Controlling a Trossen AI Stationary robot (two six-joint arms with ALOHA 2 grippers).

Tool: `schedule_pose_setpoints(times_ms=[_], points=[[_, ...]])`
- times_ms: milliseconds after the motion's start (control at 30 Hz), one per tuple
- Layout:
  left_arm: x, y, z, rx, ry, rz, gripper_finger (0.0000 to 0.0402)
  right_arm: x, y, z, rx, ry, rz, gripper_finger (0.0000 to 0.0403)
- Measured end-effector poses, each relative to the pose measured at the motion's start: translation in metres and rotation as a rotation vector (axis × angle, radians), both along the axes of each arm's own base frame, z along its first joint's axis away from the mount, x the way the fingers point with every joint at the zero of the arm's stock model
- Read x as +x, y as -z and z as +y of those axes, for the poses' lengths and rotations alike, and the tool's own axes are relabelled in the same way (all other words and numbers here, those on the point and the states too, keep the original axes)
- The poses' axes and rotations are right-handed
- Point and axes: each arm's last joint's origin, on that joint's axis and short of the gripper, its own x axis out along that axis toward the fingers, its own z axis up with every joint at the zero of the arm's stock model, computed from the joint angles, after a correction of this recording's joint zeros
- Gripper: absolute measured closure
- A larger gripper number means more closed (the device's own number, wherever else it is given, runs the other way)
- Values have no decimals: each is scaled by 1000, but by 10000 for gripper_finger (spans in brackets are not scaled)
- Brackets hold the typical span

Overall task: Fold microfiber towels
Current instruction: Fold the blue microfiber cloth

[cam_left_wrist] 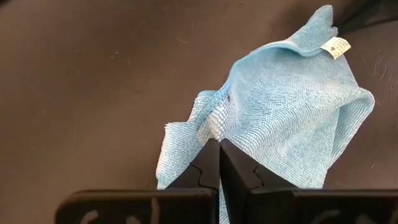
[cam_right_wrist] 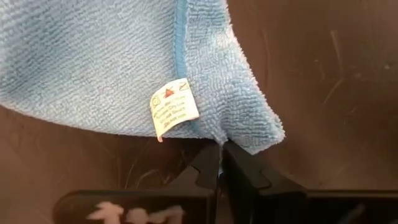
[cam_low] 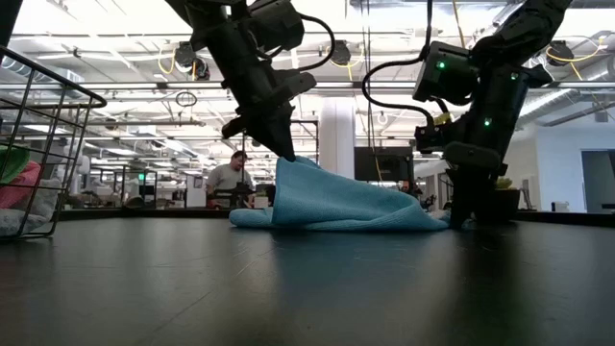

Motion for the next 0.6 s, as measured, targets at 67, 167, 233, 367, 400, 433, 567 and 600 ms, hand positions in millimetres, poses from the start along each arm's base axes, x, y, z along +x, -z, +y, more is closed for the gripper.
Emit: schedule_pose_setpoints(times_ms=[67,167,233,367,400,433,567,600], points=[[0,0,0,-1,0,0,397,1,0,-1,-12,10,-11,396],[0,0,0,0,0,0,399,1,-2,-1,-20,21,-25,400],[0,0,0,1,0,-1,398,0,-6,1,-10,32,-43,401],[1,-1,0,13,5,-3,399,5,-37,6,7,29,-180,402],[1,-1,0,16,4,-4,400,5,-46,6,8,31,-212,402],[1,-1,0,17,4,-5,400,4,-56,7,12,29,-247,402],[-1,-8,0,17,9,-28,400,0,-102,11,74,-22,-445,402],[-3,-12,-1,15,12,-37,400,-3,-112,12,87,-35,-487,402]])
